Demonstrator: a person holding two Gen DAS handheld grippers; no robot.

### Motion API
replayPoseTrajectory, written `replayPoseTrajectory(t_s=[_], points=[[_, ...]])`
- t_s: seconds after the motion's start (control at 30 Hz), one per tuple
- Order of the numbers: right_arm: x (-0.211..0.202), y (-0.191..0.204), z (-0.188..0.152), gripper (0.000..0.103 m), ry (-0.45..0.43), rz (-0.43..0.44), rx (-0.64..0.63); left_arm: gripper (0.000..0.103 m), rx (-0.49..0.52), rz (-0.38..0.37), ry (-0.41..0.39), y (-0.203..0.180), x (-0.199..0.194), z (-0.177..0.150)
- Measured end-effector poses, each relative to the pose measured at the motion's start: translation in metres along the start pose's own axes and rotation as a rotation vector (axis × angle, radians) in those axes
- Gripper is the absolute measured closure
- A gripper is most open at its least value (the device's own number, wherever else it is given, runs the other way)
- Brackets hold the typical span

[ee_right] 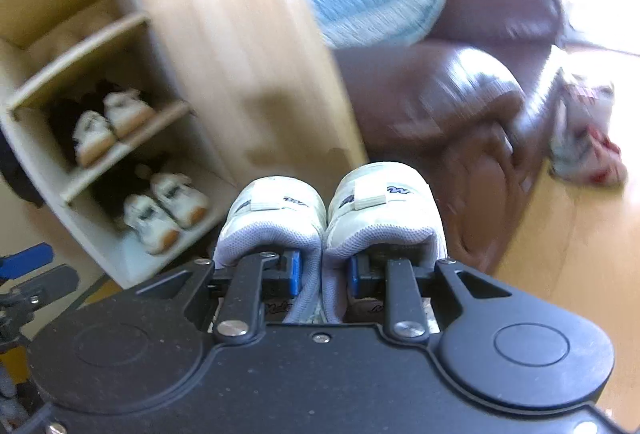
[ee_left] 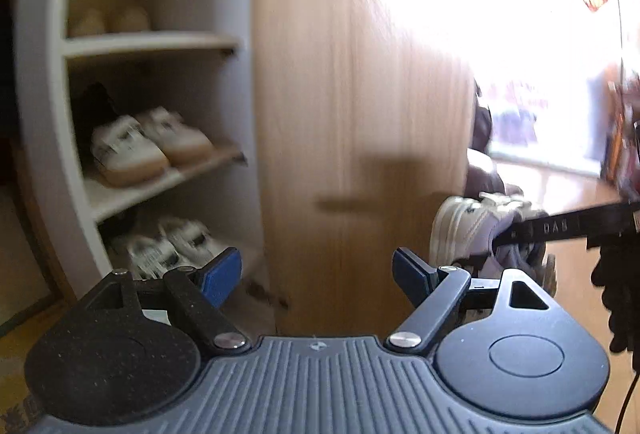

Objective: Organize scattered shoes
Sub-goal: 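Carry the white-and-lilac sneakers with the right tool into the cabinet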

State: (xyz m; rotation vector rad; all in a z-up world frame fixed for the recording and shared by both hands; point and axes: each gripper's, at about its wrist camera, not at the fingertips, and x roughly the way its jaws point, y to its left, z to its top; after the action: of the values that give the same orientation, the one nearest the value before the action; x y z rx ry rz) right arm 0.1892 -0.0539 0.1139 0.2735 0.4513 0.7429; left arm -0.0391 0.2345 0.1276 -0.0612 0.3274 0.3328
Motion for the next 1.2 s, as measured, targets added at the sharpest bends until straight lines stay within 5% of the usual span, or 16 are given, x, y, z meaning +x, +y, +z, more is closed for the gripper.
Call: replayPoseTrajectory(t_s=[0.23, 0.6, 0.9, 1.2], points=[[-0.01, 0.051, 0.047, 0.08, -0.059, 0.066, -0.082, 0.02, -0.028, 0.095, -0.153, 0.027, -0.033, 0.034], [-0.018, 0.146, 0.159, 0.08, -0.185, 0.221, -0.223, 0.02, 0.11, 0.302, -0.321, 0.041, -0.05, 0.073], [0.006, 0.215, 0.228, 0.08, -0.202, 0.328, -0.322, 0.02, 0.023, 0.227, -0.319, 0.049, -0.045, 0.083], [0.051, 0.263, 0.256, 0.08, -0.165, 0.372, -0.387, 0.02, -0.012, 0.208, -0.309, 0.058, -0.04, 0.082]])
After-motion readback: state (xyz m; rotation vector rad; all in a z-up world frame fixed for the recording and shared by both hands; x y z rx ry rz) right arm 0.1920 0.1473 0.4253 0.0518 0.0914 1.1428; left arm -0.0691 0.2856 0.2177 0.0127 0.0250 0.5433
